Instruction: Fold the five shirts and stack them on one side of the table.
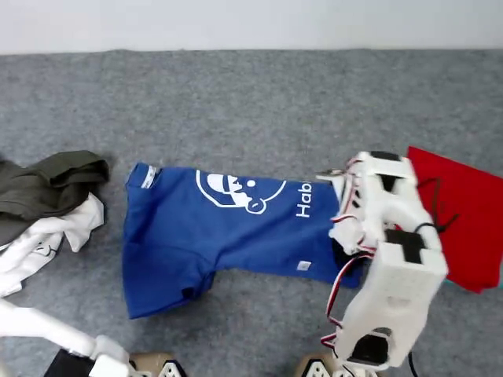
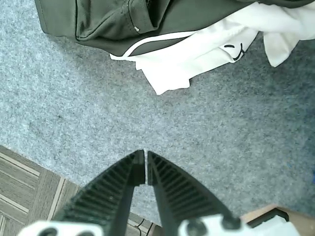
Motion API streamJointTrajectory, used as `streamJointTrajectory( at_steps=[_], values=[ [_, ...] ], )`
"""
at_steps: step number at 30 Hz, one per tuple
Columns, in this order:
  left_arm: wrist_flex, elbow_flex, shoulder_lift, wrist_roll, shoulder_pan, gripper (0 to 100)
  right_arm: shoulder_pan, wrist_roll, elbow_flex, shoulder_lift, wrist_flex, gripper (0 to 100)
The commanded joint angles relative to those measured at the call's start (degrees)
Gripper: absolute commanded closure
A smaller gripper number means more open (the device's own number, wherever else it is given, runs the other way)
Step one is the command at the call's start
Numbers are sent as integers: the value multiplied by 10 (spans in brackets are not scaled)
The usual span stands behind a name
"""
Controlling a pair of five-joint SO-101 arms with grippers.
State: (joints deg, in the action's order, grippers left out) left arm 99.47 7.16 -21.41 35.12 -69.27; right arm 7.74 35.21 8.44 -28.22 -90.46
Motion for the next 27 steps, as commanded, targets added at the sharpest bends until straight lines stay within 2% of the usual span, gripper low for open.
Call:
streamJointTrajectory(
  at_steps=[1, 5, 9, 19, 23, 27],
  values=[
    [9, -2, -20, 7, 4, 977, 69, 36, -12, -1, 5, 989],
    [9, -1, -20, 7, 4, 977, 100, 62, -47, 12, -42, 989],
    [9, -1, -20, 7, 4, 977, 64, 57, -97, 32, -123, 989],
    [10, -5, -21, 7, 2, 977, -113, -59, -92, 168, -124, 989],
    [10, -5, -21, 31, -3, 977, -195, -73, -57, 229, -112, 989],
    [10, -5, -21, 33, -4, 977, -256, -74, 16, 298, -44, 989]
  ],
)
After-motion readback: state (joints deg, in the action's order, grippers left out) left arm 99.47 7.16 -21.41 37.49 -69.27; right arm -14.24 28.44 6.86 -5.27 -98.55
